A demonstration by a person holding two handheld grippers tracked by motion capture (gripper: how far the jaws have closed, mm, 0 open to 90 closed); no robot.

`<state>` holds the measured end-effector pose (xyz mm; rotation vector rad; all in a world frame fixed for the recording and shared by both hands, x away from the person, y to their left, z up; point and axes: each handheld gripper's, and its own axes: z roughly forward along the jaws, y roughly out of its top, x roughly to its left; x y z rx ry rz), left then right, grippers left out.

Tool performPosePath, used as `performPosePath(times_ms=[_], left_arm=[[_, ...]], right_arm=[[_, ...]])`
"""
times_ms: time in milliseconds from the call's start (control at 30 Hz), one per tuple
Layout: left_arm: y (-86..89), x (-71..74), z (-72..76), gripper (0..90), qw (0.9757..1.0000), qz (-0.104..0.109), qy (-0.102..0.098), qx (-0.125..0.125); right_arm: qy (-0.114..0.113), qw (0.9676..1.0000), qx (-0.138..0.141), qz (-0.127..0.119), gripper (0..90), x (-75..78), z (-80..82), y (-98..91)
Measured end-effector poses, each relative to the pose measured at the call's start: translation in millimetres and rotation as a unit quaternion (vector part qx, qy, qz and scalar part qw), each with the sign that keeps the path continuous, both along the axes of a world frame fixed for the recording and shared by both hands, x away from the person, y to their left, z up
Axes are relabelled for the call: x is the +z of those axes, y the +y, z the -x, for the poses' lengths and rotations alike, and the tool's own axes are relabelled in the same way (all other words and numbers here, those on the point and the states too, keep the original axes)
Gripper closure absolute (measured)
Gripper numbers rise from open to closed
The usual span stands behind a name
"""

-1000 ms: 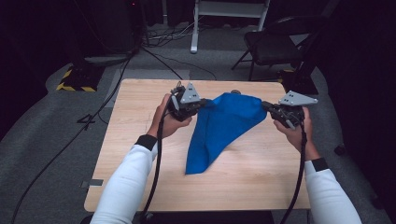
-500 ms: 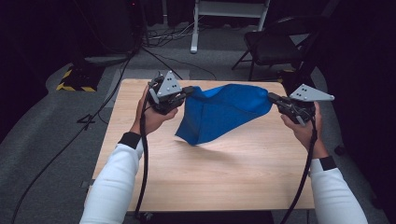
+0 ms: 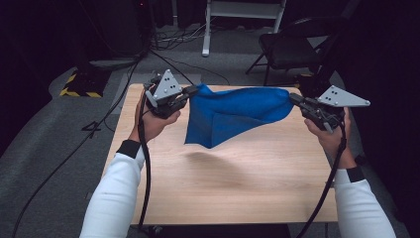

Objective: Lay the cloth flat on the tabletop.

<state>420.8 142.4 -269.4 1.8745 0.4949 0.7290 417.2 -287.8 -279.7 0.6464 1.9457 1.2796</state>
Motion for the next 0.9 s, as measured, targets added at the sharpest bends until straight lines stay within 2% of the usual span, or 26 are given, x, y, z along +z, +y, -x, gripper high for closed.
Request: performPosePath(times_ms=[33,67,100,133,167,200,233,267,300,367,500,600,667,700,733,833,900], left_arm=[[1.0,0.7,4.6,88.7,0.9998,0.016,0.0,-0.009],[-0.1,0.4,9.1,88.7,0.9997,0.02,-0.005,-0.017],[-3.1,-2.2,12.1,88.7,0.9997,0.012,-0.007,-0.022],[-9.2,-9.7,11.4,88.7,0.9996,-0.016,-0.003,-0.023],[-11.6,-14.9,9.0,88.7,0.9996,-0.02,0.006,-0.018],[-11.6,-14.9,9.0,88.7,0.9996,-0.02,0.006,-0.018],[-12.4,-20.7,5.1,88.7,0.9996,-0.019,0.014,-0.015],[-12.3,-24.9,2.7,88.7,0.9996,-0.016,0.02,-0.013],[-11.7,-28.3,1.2,88.7,0.9996,-0.013,0.023,-0.009],[-8.9,-34.4,-0.3,88.7,0.9996,-0.006,0.027,-0.007],[-2.5,-35.2,1.9,88.7,0.9997,0.004,0.024,-0.003],[6.6,-30.3,13.1,88.6,0.9996,0.021,0.02,-0.005],[6.8,-26.2,25.4,88.4,0.9996,0.021,0.012,-0.014],[6.8,-26.2,25.4,88.4,0.9996,0.021,0.012,-0.014],[2.5,-21.2,40.6,88.4,0.9996,0.004,-0.006,-0.026],[-5.3,-13.1,61.7,88.4,0.9986,-0.002,-0.023,-0.048],[-11.3,-8.2,74.9,88.2,0.9978,-0.013,-0.033,-0.055]], right_arm=[[0.0,1.0,0.0,0.0,89.2,0.0,0.0,0.0],[-0.005,1.0,0.004,-0.006,89.2,0.8,3.4,-0.2],[-0.003,0.9997,0.017,-0.018,89.2,-1.2,7.4,1.5],[-0.001,0.9998,0.019,-0.01,89.2,-4.1,7.2,4.5],[0.007,0.9998,0.021,0.003,89.2,-8.9,5.8,9.5],[0.014,0.9995,0.021,0.018,89.2,-14.3,3.9,14.5],[0.014,0.9995,0.021,0.018,89.2,-14.3,3.9,14.5],[0.018,0.9991,0.019,0.034,89.2,-20.2,1.5,19.4],[0.023,0.9989,0.021,0.035,89.2,-24.0,-0.4,21.6],[0.029,0.9989,0.02,0.03,89.2,-29.4,-4.0,22.1],[0.027,0.9992,0.02,0.024,89.1,-30.0,-3.7,17.6],[0.018,0.9997,0.016,0.007,89.1,-24.9,1.7,7.8],[0.01,0.9997,0.023,-0.007,89.0,-20.3,7.8,3.0],[0.01,0.9997,0.023,-0.007,89.0,-20.3,7.8,3.0],[-0.005,0.9992,0.037,-0.016,89.0,-14.9,18.4,0.0],[-0.015,0.9987,0.044,-0.019,88.9,-10.7,30.4,0.0],[-0.024,0.9982,0.054,-0.015,88.8,-9.2,39.7,1.8]])
